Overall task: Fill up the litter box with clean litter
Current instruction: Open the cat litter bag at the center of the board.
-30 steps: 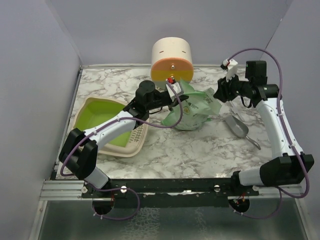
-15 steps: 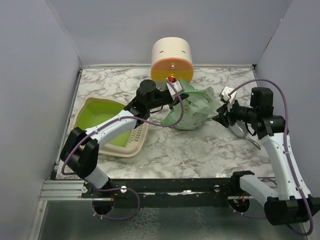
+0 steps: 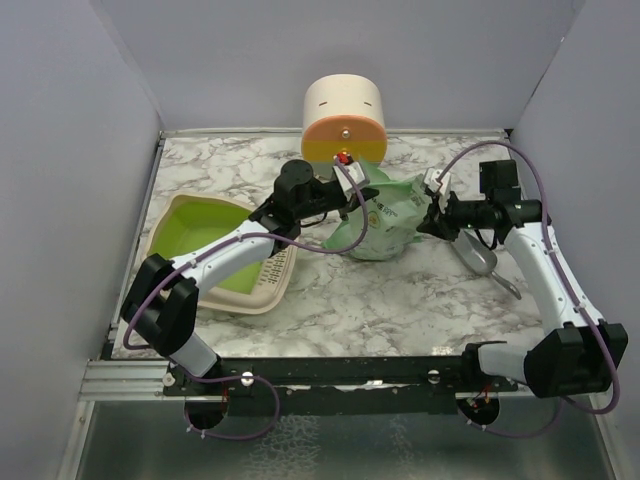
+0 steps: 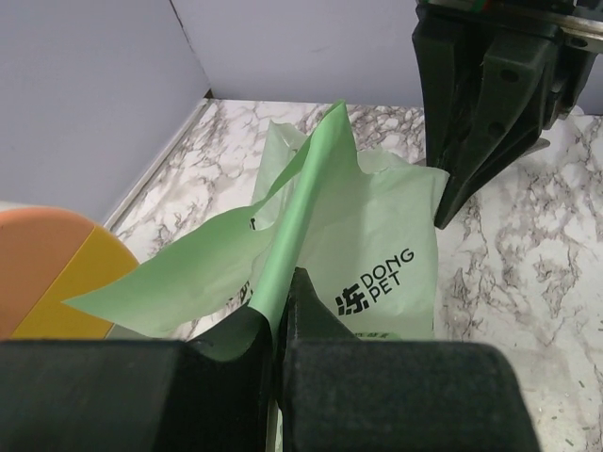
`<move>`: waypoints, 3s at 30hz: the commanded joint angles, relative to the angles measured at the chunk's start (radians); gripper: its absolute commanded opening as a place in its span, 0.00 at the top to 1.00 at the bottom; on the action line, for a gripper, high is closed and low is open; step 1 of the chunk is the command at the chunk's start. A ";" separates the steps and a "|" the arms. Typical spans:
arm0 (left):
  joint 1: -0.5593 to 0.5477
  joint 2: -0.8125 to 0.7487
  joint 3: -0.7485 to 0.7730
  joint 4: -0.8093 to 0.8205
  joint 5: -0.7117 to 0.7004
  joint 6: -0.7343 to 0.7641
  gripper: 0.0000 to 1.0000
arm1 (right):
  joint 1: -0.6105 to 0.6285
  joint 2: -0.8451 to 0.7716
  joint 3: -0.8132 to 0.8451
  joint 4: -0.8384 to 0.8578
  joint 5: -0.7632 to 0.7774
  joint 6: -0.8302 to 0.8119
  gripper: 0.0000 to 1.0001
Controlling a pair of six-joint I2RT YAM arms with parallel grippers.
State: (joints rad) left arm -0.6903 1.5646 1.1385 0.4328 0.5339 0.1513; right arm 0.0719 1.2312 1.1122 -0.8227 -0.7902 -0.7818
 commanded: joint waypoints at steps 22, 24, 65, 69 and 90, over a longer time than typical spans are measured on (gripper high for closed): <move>-0.008 0.026 0.052 0.036 0.000 0.025 1.00 | -0.004 0.167 0.334 -0.587 -0.034 -0.382 0.99; -0.008 0.024 0.047 0.037 -0.013 0.034 1.00 | -0.005 0.160 0.355 -0.587 -0.025 -0.376 0.99; 0.005 -0.297 -0.063 0.058 -0.197 -0.039 0.01 | -0.070 0.013 0.455 -0.113 0.470 0.246 0.50; 0.006 -0.388 -0.108 0.054 -0.095 -0.093 0.15 | -0.389 0.109 0.499 -0.115 0.319 0.334 0.49; -0.229 -0.154 0.006 -0.215 -0.303 -0.204 0.49 | -0.879 0.275 0.073 -0.213 0.023 -0.139 0.40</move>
State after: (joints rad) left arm -0.8913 1.4067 1.1355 0.1673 0.2962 -0.0463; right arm -0.8494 1.5455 1.2285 -1.0576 -0.7685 -0.8551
